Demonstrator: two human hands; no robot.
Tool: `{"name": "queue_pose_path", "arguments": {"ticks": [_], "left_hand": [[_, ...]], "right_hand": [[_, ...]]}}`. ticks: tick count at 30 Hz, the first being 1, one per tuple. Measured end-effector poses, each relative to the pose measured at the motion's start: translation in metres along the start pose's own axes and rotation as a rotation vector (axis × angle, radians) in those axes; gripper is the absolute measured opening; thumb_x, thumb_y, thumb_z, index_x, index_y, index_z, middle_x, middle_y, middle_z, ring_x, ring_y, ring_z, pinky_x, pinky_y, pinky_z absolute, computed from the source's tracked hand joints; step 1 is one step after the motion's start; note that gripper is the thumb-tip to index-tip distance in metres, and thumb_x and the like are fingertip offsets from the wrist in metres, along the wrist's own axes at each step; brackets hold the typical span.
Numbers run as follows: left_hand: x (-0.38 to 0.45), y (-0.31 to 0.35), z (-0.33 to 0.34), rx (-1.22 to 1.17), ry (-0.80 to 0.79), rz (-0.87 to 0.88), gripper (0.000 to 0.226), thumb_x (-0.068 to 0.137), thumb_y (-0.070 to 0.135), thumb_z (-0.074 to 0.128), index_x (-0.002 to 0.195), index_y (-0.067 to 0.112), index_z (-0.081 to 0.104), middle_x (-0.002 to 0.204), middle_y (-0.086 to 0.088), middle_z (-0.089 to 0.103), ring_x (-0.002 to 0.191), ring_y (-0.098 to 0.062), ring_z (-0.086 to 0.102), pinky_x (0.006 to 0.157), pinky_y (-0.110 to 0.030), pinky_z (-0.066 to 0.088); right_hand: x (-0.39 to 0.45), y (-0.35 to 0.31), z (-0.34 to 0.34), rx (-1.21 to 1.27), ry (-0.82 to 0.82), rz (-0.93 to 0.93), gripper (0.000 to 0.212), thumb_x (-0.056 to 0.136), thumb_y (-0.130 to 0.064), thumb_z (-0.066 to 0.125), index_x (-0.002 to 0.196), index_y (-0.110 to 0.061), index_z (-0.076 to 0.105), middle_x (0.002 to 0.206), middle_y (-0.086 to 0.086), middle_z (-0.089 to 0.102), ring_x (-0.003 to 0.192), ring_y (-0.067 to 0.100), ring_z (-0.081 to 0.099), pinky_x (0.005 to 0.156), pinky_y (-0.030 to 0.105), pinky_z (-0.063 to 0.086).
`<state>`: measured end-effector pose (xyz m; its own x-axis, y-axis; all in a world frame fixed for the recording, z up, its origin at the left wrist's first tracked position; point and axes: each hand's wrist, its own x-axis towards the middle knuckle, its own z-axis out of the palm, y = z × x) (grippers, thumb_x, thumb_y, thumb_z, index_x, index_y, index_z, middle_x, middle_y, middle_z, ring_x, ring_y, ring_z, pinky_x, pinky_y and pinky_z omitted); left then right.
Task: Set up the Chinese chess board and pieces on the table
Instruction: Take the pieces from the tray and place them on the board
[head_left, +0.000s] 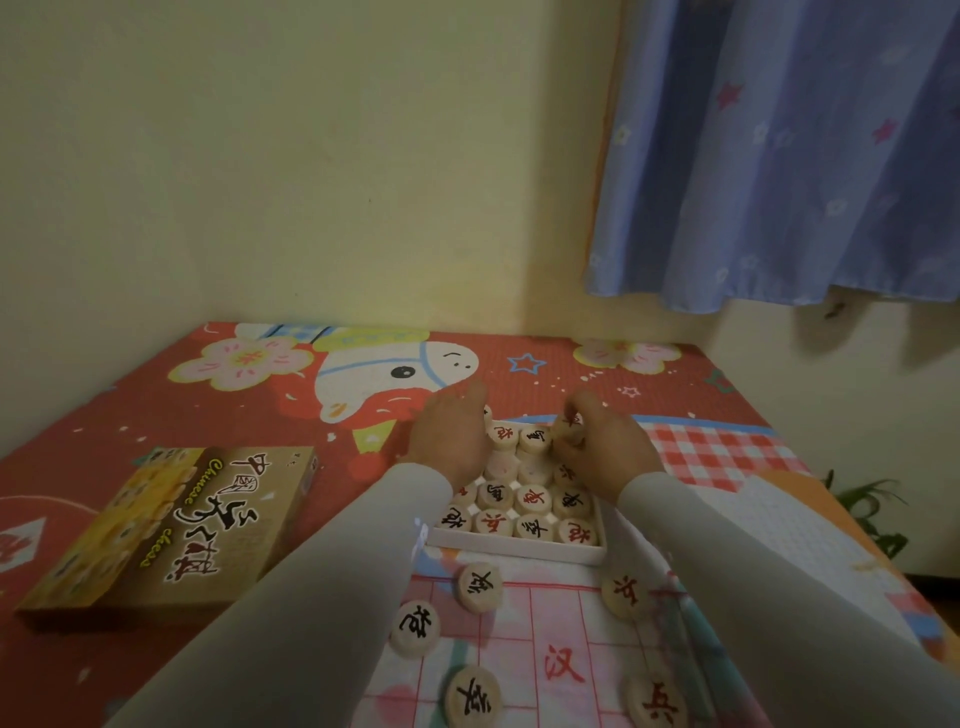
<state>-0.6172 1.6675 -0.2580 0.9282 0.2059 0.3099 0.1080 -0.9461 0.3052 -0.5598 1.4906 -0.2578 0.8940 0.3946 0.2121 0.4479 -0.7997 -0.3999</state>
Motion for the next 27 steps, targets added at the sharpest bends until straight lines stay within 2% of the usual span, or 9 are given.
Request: {"name": "queue_pose_path", "arguments": {"ticks": [3, 9, 13, 16, 19, 22, 25, 27], "left_hand": [[-0.006, -0.001, -0.003, 0.013, -0.025, 0.02, 0.024, 0.083, 0.008, 0.057, 0.103, 0.015, 0.044, 0.101, -0.006, 0.058, 0.093, -0.027, 0.053, 0.066, -0.031, 0.032], [-0.019, 0.004, -0.011, 0.014, -0.081, 0.025, 0.026, 0.086, 0.015, 0.06, 0.104, 0.018, 0.04, 0.095, -0.005, 0.059, 0.077, -0.023, 0.047, 0.062, -0.031, 0.032], [-0.018, 0.006, -0.013, 0.028, -0.117, 0.008, 0.027, 0.087, 0.016, 0.058, 0.106, 0.018, 0.04, 0.094, -0.007, 0.061, 0.079, -0.026, 0.054, 0.061, -0.034, 0.039], [-0.009, 0.007, -0.017, -0.047, -0.086, 0.005, 0.026, 0.088, 0.016, 0.058, 0.105, 0.017, 0.038, 0.088, -0.003, 0.057, 0.083, -0.027, 0.057, 0.064, -0.034, 0.043], [0.003, 0.016, -0.014, -0.202, -0.005, -0.011, 0.025, 0.088, 0.016, 0.057, 0.102, 0.017, 0.036, 0.088, -0.003, 0.059, 0.079, -0.026, 0.057, 0.061, -0.03, 0.038], [0.008, 0.021, 0.003, -0.237, 0.027, -0.01, 0.023, 0.087, 0.014, 0.057, 0.101, 0.018, 0.04, 0.093, -0.006, 0.062, 0.084, -0.027, 0.061, 0.063, -0.034, 0.044], [0.007, 0.018, 0.019, -0.245, -0.023, -0.004, 0.03, 0.084, 0.013, 0.056, 0.107, 0.019, 0.037, 0.098, -0.009, 0.059, 0.088, -0.028, 0.058, 0.069, -0.039, 0.049], [0.006, 0.016, 0.025, -0.221, -0.013, 0.017, 0.036, 0.079, 0.009, 0.057, 0.099, 0.024, 0.03, 0.097, -0.011, 0.057, 0.087, -0.03, 0.056, 0.068, -0.04, 0.048]], "right_hand": [[-0.007, 0.002, 0.002, 0.005, 0.032, -0.044, 0.021, 0.085, -0.026, 0.062, 0.102, -0.02, 0.049, 0.088, 0.007, 0.066, 0.08, 0.025, 0.059, 0.068, 0.04, 0.054], [-0.017, 0.004, 0.007, -0.029, 0.017, -0.119, 0.025, 0.087, -0.03, 0.062, 0.106, -0.025, 0.046, 0.081, -0.001, 0.062, 0.075, 0.018, 0.057, 0.065, 0.035, 0.054], [-0.016, 0.002, 0.004, -0.025, 0.016, -0.094, 0.027, 0.087, -0.031, 0.061, 0.108, -0.025, 0.046, 0.081, 0.002, 0.062, 0.081, 0.021, 0.057, 0.066, 0.034, 0.052], [-0.012, -0.001, -0.002, 0.093, 0.078, -0.055, 0.03, 0.085, -0.035, 0.064, 0.106, -0.027, 0.046, 0.085, 0.002, 0.063, 0.078, 0.021, 0.059, 0.063, 0.033, 0.051], [-0.006, -0.013, -0.002, 0.181, 0.108, -0.068, 0.026, 0.089, -0.033, 0.061, 0.109, -0.026, 0.045, 0.084, -0.002, 0.06, 0.074, 0.02, 0.059, 0.064, 0.032, 0.049], [-0.002, -0.022, 0.009, 0.2, 0.063, -0.091, 0.023, 0.09, -0.027, 0.059, 0.107, -0.023, 0.044, 0.083, 0.0, 0.061, 0.076, 0.024, 0.061, 0.067, 0.037, 0.052], [-0.001, -0.018, 0.017, 0.22, 0.018, -0.104, 0.034, 0.084, -0.02, 0.064, 0.11, -0.022, 0.041, 0.087, 0.005, 0.063, 0.077, 0.027, 0.061, 0.067, 0.038, 0.053], [0.0, -0.016, 0.019, 0.199, 0.023, -0.124, 0.038, 0.082, -0.016, 0.065, 0.111, -0.021, 0.041, 0.088, 0.007, 0.063, 0.077, 0.027, 0.061, 0.065, 0.036, 0.051]]}}
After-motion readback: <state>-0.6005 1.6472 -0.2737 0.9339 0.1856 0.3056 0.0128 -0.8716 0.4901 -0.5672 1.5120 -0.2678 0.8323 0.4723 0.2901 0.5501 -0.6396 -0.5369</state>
